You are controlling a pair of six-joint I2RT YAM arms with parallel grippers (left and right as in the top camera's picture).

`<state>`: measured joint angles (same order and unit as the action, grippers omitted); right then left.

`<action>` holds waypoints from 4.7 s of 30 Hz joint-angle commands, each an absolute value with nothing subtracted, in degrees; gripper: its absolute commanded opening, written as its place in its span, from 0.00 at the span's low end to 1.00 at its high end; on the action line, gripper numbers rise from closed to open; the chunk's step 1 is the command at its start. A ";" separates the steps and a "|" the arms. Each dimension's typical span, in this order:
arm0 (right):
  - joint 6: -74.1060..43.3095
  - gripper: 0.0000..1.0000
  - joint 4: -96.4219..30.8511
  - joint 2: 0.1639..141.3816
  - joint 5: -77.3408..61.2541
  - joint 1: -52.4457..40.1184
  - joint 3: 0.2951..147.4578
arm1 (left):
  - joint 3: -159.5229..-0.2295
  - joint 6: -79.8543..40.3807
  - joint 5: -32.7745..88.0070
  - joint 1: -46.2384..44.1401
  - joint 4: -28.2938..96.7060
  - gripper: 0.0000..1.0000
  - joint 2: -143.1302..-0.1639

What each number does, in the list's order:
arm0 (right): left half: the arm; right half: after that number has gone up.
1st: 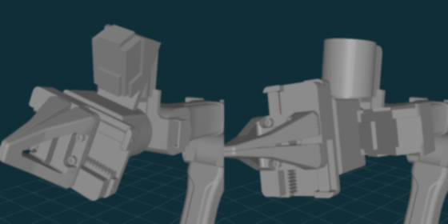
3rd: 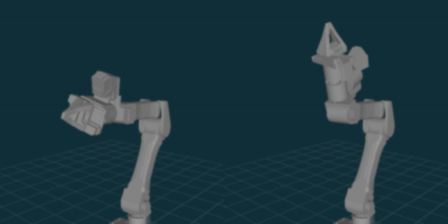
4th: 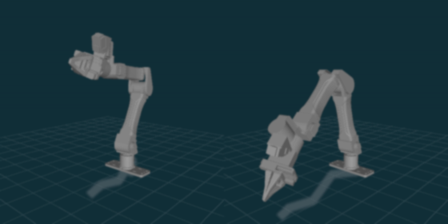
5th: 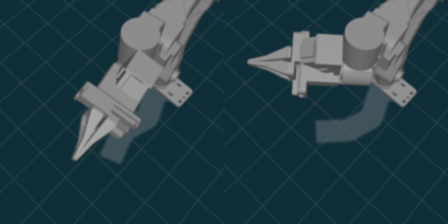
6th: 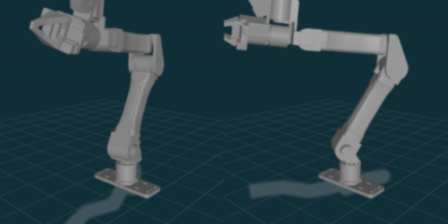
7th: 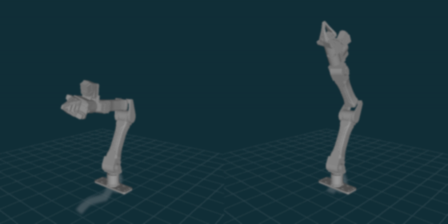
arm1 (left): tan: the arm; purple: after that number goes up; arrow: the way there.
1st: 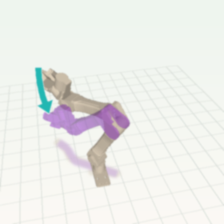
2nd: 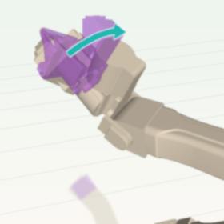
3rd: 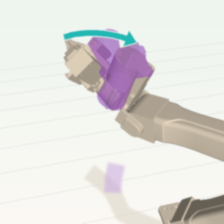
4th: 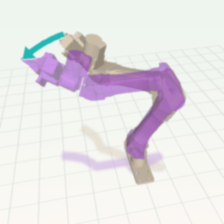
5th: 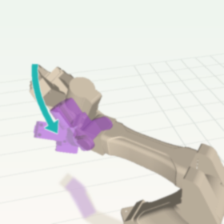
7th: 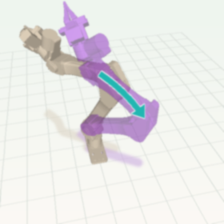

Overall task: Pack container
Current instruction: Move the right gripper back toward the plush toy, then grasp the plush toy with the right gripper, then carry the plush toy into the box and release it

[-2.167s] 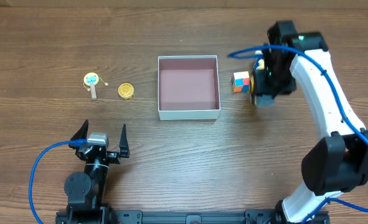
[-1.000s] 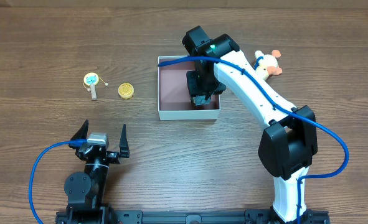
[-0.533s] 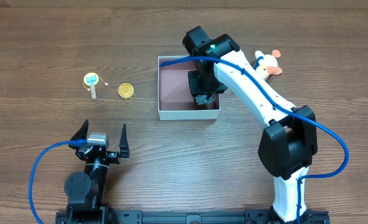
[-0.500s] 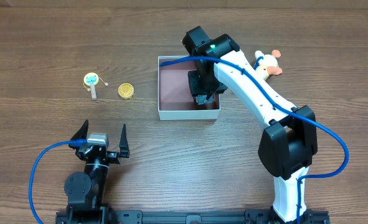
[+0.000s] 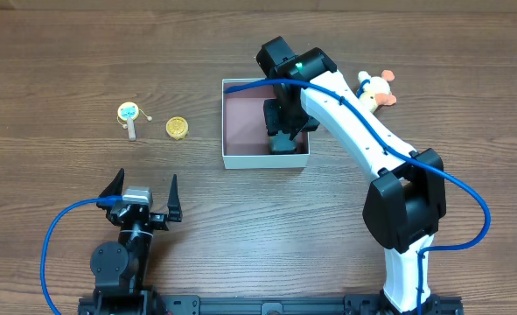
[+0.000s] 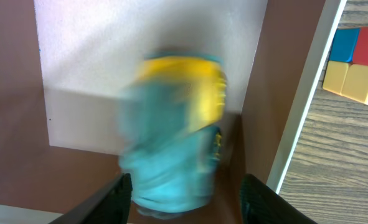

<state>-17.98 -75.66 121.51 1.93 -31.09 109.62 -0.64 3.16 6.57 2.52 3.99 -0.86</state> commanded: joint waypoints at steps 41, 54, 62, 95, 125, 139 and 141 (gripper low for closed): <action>-2.70 0.86 -92.29 133.43 2.76 -10.37 127.55 | -0.27 2.57 5.96 2.98 3.88 1.00 -0.36; -2.50 0.86 -90.28 134.82 2.94 -11.25 127.55 | -0.27 2.57 5.96 2.98 3.86 1.00 -0.36; -7.97 0.86 -88.07 134.82 9.72 -10.46 127.55 | -0.27 2.57 5.96 2.98 3.88 1.00 -0.36; -9.15 0.88 -80.60 137.43 5.76 -2.87 125.58 | -0.27 2.57 5.96 2.98 3.88 1.00 -0.36; -9.04 0.19 -96.86 137.36 10.09 -3.81 146.15 | -0.27 2.57 5.96 2.98 3.88 1.00 -0.36; -9.30 0.24 -97.06 129.86 -1.17 -23.05 150.67 | -0.27 2.57 5.96 2.98 3.88 1.00 -0.36; -10.31 0.24 -97.06 129.86 0.45 -25.47 149.29 | -0.27 2.57 5.96 2.98 3.88 1.00 -0.36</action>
<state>-9.06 -97.10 132.49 -1.50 -21.96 149.88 -0.64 3.16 6.57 2.52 3.99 -0.86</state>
